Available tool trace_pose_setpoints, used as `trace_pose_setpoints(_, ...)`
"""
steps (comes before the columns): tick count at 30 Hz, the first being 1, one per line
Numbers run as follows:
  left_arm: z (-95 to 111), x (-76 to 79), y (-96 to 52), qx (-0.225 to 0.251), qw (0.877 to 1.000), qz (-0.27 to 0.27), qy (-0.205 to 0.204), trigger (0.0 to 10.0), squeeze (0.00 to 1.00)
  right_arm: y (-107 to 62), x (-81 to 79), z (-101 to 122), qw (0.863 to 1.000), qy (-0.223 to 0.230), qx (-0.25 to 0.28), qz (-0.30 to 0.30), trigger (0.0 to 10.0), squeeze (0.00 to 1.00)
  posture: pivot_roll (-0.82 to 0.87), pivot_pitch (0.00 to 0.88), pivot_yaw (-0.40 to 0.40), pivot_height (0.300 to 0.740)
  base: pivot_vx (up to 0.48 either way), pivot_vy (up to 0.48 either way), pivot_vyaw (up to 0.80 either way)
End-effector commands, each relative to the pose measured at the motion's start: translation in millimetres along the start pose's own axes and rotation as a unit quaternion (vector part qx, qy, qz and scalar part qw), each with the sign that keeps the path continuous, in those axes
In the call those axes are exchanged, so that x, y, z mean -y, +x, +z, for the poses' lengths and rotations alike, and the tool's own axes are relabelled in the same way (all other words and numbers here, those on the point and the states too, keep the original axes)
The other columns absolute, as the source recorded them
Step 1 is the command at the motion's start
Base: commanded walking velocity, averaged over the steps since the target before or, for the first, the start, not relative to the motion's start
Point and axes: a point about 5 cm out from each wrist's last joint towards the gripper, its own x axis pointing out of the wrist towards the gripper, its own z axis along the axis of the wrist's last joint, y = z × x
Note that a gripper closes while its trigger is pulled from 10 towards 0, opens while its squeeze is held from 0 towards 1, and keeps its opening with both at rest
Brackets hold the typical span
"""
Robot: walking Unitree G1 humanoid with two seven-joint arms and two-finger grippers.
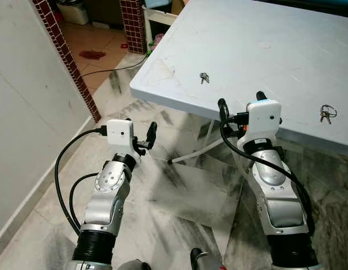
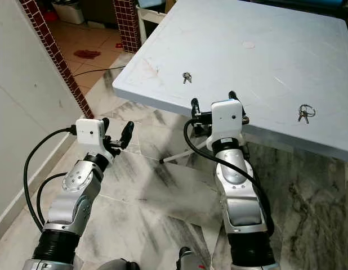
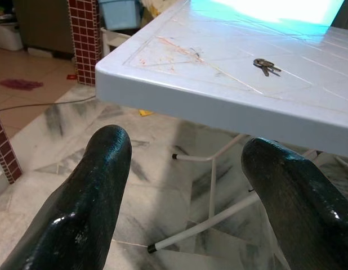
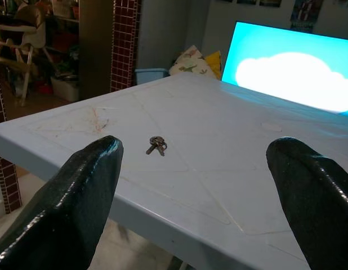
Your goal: Hang keys on a hook
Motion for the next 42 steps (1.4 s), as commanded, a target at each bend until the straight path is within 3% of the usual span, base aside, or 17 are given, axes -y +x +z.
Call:
trace_pose_setpoints(1, -0.1, 0.8, -2.6, -0.002, 1.000, -0.007, 0.001, 10.0, 0.00, -2.1, 0.2, -1.2, 1.000, 0.001, -0.001, 0.000, 10.0, 0.00, -0.04, 0.159, 0.057, 0.740, 0.000, 0.000, -0.59)
trace_pose_setpoints(20, -2.1, 4.2, -4.0, -0.005, 1.000, -0.015, -0.003, 10.0, 0.00, -3.8, 2.0, -1.7, 1.000, 0.001, -0.002, -0.003, 10.0, 0.00, -0.05, 0.166, 0.057, 0.740, 0.313, 0.000, -0.68)
trace_pose_setpoints(35, -2.6, 2.0, -4.6, -0.008, 1.000, -0.009, -0.002, 10.0, 0.00, -6.1, -1.8, -1.6, 1.000, 0.007, -0.001, 0.011, 10.0, 0.00, -0.05, 0.170, 0.062, 0.740, 0.276, 0.000, 0.00)
trace_pose_setpoints(42, -1.9, 0.6, -5.1, -0.008, 1.000, -0.005, -0.002, 10.0, 0.00, -7.2, -6.3, -2.4, 1.000, 0.015, -0.004, 0.022, 10.0, 0.00, -0.05, 0.171, 0.064, 0.740, 0.000, 0.000, 0.00)
